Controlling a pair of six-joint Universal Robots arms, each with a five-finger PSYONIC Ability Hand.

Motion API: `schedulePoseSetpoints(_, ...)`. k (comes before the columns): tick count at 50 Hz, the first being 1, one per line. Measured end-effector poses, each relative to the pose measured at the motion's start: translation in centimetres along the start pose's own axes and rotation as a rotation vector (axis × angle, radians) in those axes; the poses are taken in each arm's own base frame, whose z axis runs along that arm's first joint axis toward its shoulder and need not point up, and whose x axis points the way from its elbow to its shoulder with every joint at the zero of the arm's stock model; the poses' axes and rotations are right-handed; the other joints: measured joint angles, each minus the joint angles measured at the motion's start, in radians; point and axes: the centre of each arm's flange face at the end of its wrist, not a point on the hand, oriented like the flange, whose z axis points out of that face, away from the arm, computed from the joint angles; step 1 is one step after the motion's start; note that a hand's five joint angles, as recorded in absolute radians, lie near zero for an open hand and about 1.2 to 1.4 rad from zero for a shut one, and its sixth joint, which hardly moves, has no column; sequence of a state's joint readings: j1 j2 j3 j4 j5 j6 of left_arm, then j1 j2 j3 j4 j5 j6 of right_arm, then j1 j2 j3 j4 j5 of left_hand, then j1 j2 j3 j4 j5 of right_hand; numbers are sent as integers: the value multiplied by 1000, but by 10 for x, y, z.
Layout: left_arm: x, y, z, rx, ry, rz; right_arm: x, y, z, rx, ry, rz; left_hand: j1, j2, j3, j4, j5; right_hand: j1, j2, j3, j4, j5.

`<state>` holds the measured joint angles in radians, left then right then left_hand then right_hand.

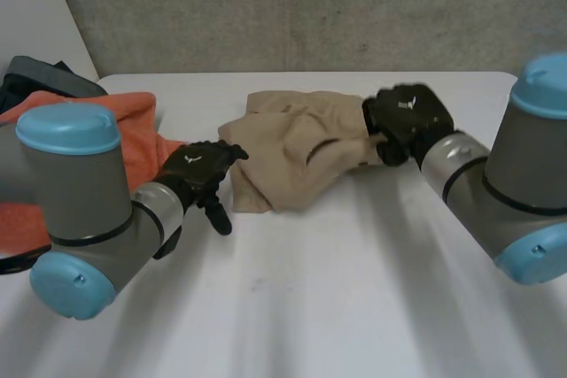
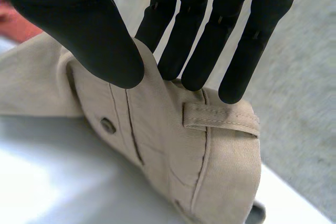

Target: Fold the laundry.

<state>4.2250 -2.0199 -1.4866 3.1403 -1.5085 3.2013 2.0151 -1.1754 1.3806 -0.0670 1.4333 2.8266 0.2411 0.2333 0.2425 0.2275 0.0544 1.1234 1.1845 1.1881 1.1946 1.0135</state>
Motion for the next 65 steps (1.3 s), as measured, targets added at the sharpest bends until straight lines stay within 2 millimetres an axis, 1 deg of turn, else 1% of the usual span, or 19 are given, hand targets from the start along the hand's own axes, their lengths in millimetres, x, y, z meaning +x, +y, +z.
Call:
schedulePoseSetpoints(2, -1, 3, -2, -20, -20, -35, -1, -17, -1, 46, 14, 31, 0, -1, 0, 0, 0, 0, 0, 0, 0, 0)
schedulePoseSetpoints(5, -1, 7, -3, -42, -39, -79, -4, -31, -2, 85, 21, 59, -1, -8, -2, -6, 0, 0, 0, 0, 0, 0)
schedulePoseSetpoints(6, -1, 9, -4, -56, -48, -104, -7, -40, -3, 108, 22, 75, -20, -23, -25, -23, 0, 0, 0, 0, 0, 0)
schedulePoseSetpoints(7, -2, 10, -4, -62, -53, -115, -8, -42, -3, 115, 22, 78, -20, -23, -25, -23, 0, 0, 0, 0, 0, 0)
schedulePoseSetpoints(8, -2, 12, -4, -74, -61, -138, -12, -52, -5, 141, 23, 95, -28, -26, -31, -25, 0, 0, 0, 0, 0, 0)
schedulePoseSetpoints(10, -1, 13, -4, -83, -66, -153, -15, -58, -5, 154, 21, 102, -28, -26, -31, -25, 0, 0, 0, 0, 0, 0)
schedulePoseSetpoints(12, 0, 15, -2, -93, -71, -174, -20, -68, -7, 177, 20, 109, -28, -26, -31, -25, 0, 0, 0, 0, 0, 0)
schedulePoseSetpoints(14, 0, 16, -1, -94, -71, -176, -21, -69, -7, 180, 20, 110, -28, -26, -31, -25, 0, 0, 0, 0, 0, 0)
schedulePoseSetpoints(16, 4, 18, 4, -100, -66, -193, -31, -82, -10, 209, 19, 110, -28, -26, -31, -25, 0, 0, 0, 0, 0, 0)
schedulePoseSetpoints(23, 13, 19, 18, -93, -67, -221, -47, -99, -17, 244, 25, 96, -28, -26, -31, -25, 0, 0, 6, 0, 0, 0)
schedulePoseSetpoints(30, 14, 15, 35, -58, -139, -251, -58, -107, -25, 248, 14, 100, -28, -26, -31, -25, 0, 0, 9, 0, 0, 0)
schedulePoseSetpoints(38, 17, 12, 48, -46, -186, -275, -56, -112, -33, 252, 7, 135, -28, -26, -31, -25, 0, 0, 9, 0, 0, 0)
schedulePoseSetpoints(47, 23, 11, 43, -73, -212, -345, -54, -119, -43, 267, -2, 162, -28, -26, -31, -25, 0, 0, 9, 0, 0, 0)
schedulePoseSetpoints(51, 20, 1, 39, -32, -267, -359, -55, -124, -50, 282, -13, 176, -28, -26, -31, -25, 0, 0, 9, 0, 0, 0)
schedulePoseSetpoints(57, 8, -16, 34, 30, -338, -370, -51, -127, -55, 293, -15, 182, -28, -26, -31, -25, 0, 0, 9, 0, 0, 0)
schedulePoseSetpoints(60, 5, -21, 33, 44, -331, -373, -50, -126, -56, 292, -17, 183, -28, -26, -31, -25, 0, 0, 9, 0, 0, 0)
schedulePoseSetpoints(65, 13, -22, 36, 38, -258, -373, -52, -124, -55, 288, -25, 187, -28, -26, -31, -25, 0, 0, 9, 0, 0, 0)
